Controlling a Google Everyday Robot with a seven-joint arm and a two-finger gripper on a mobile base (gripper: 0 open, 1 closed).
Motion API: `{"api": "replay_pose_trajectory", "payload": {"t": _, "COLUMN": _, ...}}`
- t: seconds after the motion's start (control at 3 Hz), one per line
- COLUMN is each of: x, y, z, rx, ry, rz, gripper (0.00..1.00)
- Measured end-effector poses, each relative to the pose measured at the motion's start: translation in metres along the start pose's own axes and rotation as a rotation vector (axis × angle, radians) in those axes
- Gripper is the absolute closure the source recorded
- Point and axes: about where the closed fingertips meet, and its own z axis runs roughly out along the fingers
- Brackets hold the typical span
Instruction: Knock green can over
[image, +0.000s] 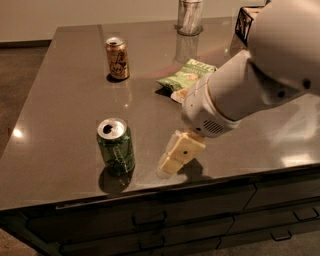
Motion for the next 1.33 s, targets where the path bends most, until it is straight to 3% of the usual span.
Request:
{"api": "replay_pose_trajectory", "payload": {"t": 0.33, "x": -0.029, "y": 0.009, "z": 0.028, "rx": -0.051, "ry": -0.083, "rz": -0.005, "gripper": 0.0}}
{"api": "replay_pose_trajectory", "payload": {"t": 0.67, "x": -0.056, "y": 0.023, "z": 0.041, "rx": -0.142, "ry": -0.171, "rz": -0.004, "gripper": 0.0}}
{"api": "replay_pose_trajectory", "payload": {"t": 1.0, "x": -0.077, "y": 0.039, "z": 0.049, "rx": -0.2, "ry": -0.243, "rz": -0.014, "gripper": 0.0}}
{"api": "replay_pose_trajectory", "payload": {"t": 1.33, "x": -0.091, "y": 0.046, "z": 0.058, "rx": -0.22, "ry": -0.275, "rz": -0.029, "gripper": 0.18}}
